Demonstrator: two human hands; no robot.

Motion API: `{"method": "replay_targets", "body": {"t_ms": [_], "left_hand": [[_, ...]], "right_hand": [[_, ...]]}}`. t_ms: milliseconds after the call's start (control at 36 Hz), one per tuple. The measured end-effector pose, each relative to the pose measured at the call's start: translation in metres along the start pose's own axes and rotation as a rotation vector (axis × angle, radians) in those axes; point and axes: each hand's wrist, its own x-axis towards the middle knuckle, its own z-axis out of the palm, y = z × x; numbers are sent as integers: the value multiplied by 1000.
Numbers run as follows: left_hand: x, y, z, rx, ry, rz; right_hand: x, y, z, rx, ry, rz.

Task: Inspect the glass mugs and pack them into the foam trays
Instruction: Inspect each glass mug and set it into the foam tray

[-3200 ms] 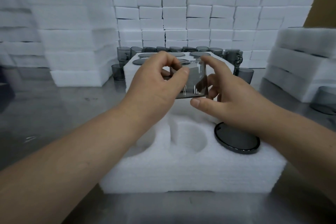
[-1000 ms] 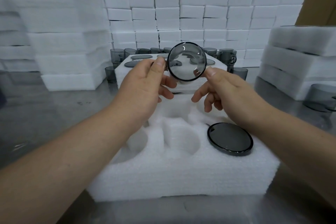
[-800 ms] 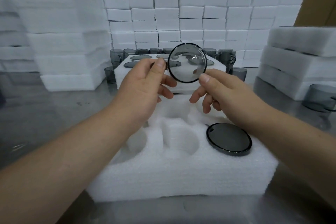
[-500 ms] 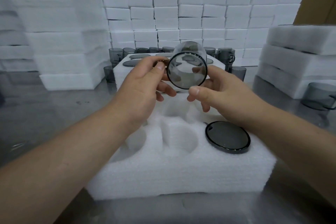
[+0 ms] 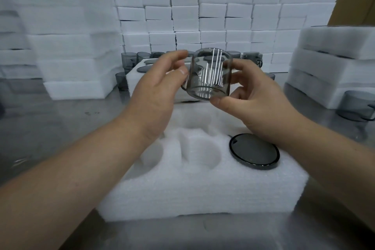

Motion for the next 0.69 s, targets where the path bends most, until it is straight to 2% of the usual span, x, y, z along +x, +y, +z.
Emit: {"method": "replay_targets", "body": {"t_ms": [111,250,500,695], "left_hand": [[-4,2,0,95,-48,108],[-6,1,-1,199,-113,150],[-5,-1,-1,309,-156,121],[-2,-6,2,361,-96,124]], "right_hand": [[0,-2,1,1,44,-31],[-2,-1,1,-2,87,-93],[-3,-2,0,-149,132,-188],[-4,-4,-1,-276,147,-284]]}}
